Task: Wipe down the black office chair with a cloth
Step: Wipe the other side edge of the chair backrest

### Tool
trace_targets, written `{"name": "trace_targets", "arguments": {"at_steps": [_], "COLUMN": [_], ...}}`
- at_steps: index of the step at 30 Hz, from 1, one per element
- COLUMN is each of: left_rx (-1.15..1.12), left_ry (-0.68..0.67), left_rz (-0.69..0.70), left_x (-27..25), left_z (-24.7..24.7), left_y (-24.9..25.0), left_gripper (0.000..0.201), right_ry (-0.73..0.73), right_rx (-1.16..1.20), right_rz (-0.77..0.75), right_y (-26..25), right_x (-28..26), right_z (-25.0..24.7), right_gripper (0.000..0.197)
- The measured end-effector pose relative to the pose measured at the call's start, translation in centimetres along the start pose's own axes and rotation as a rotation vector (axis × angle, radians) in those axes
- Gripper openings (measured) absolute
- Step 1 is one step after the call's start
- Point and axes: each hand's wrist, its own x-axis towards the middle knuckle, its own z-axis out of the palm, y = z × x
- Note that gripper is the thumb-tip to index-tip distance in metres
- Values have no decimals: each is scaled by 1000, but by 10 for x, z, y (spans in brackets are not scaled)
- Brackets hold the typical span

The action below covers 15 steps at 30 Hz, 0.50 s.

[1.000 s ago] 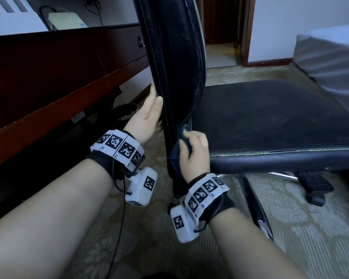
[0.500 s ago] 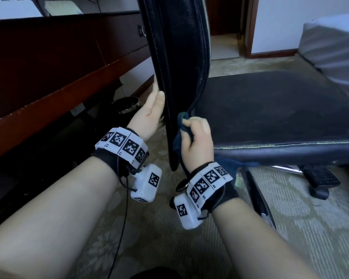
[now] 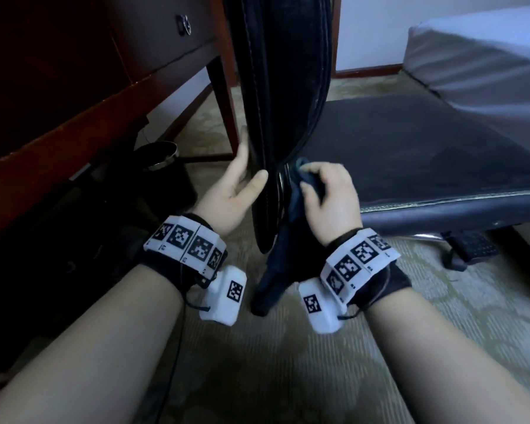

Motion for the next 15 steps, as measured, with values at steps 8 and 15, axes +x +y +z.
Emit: {"name": "trace_targets", "arguments": {"at_steps": [8,15], "left_rx": [143,78], "left_ry": [183,478], "left_rz": [-30,-16], "left_x": [-9,-19], "left_z": [23,57], "left_y": [-24,-29], "left_gripper": [62,59], "right_ry": [133,-40], "right_rx": [106,331], "right_rz": [-81,-222], "right_y": [35,41], "right_x": [12,0], "right_z": [-4,19], "right_gripper": [19,26]}}
